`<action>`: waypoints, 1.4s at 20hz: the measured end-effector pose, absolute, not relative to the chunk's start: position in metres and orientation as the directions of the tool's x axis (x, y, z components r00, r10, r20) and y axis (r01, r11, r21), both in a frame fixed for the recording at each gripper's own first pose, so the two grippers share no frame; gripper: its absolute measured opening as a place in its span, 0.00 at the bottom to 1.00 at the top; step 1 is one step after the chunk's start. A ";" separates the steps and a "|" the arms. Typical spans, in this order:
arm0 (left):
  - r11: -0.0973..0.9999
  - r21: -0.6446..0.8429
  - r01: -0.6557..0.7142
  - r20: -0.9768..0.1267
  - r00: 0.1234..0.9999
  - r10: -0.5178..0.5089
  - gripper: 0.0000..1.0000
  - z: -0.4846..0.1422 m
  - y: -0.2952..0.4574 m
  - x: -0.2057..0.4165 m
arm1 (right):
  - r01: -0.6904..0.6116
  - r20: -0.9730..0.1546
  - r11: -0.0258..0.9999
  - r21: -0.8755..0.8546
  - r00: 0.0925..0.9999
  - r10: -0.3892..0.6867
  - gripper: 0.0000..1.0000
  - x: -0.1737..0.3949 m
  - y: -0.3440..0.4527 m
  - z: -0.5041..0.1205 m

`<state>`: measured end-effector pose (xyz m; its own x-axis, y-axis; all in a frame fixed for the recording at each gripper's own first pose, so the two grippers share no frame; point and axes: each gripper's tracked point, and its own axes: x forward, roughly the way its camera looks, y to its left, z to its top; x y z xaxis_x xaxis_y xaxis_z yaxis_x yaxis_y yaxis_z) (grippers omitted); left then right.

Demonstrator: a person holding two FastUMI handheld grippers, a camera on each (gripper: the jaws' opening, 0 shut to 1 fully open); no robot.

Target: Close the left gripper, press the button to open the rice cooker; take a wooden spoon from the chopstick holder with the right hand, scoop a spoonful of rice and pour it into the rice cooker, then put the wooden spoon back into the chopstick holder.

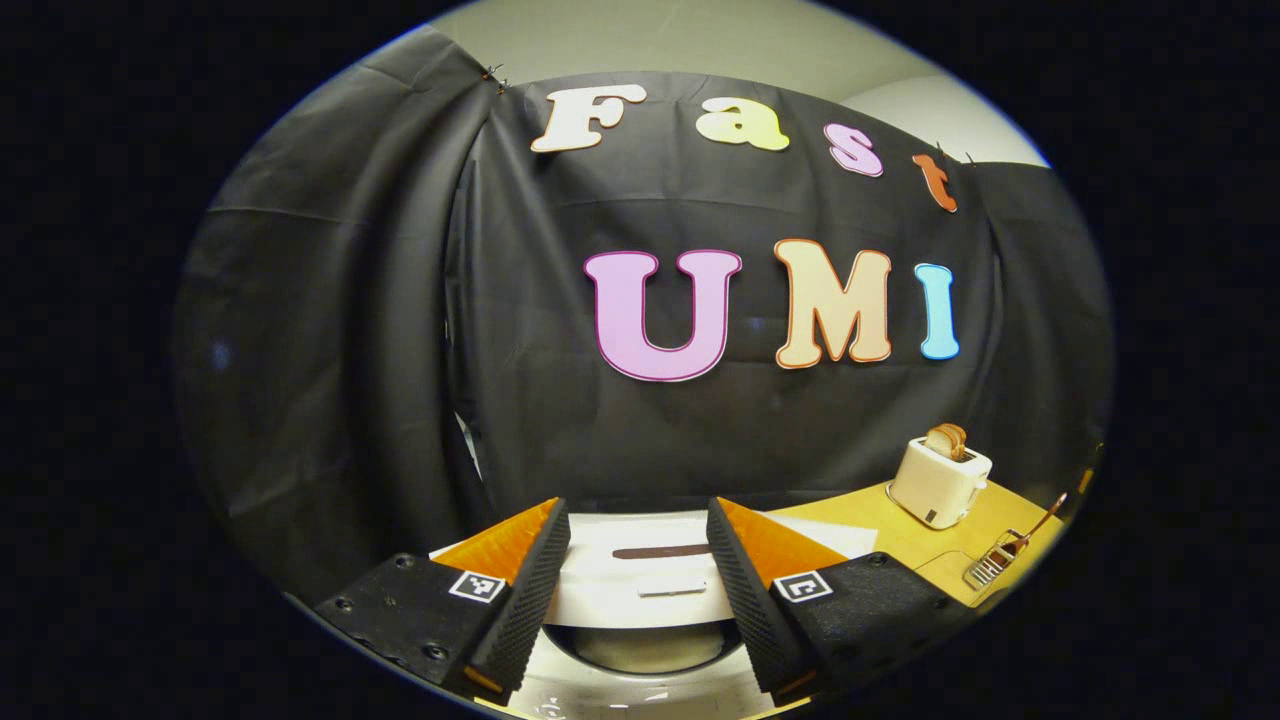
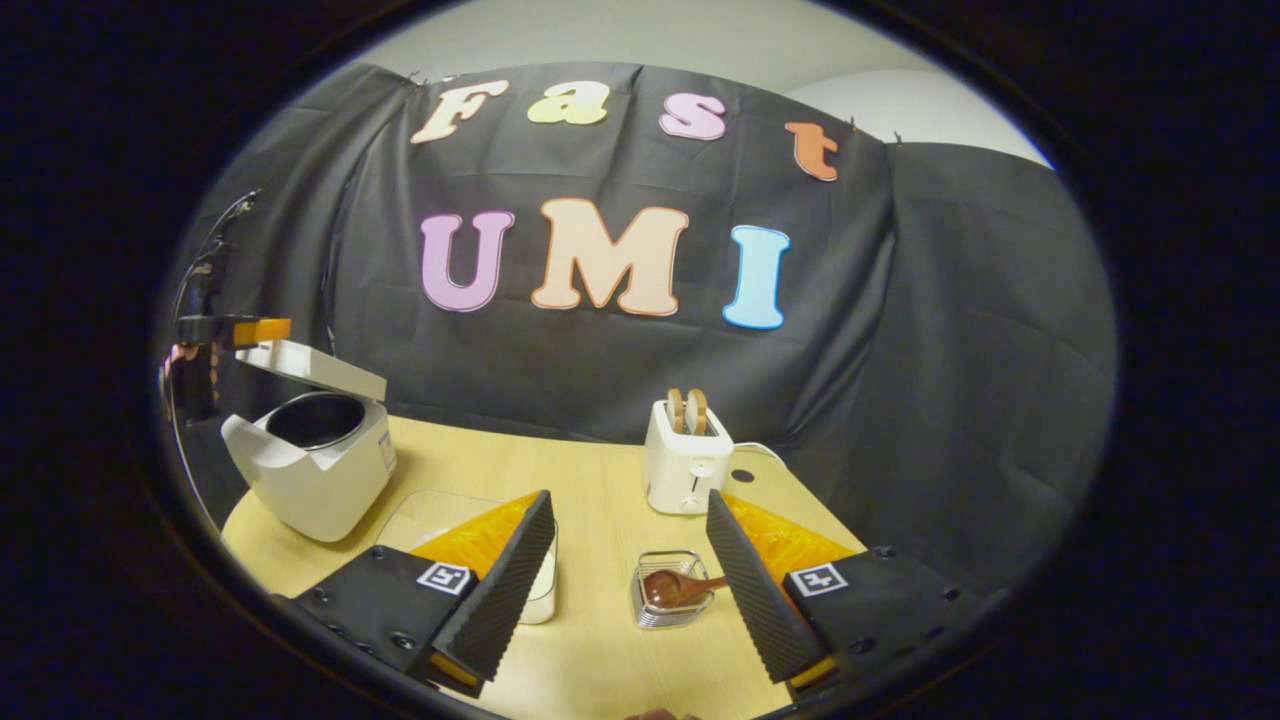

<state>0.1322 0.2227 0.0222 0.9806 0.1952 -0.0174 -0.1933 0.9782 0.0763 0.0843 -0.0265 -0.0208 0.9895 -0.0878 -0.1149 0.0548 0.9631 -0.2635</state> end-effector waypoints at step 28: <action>0.963 0.131 -0.235 -0.195 0.946 0.258 0.80 -0.088 0.220 0.103 | 0.018 -0.144 0.975 -0.223 0.988 -0.051 0.99 0.070 0.004 -0.040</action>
<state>0.1027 0.2202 -0.0877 0.9463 0.2578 -0.1952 -0.2355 0.9631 0.1306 0.0699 0.0037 -0.0399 0.9883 -0.0510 -0.1439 0.0179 0.9747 -0.2227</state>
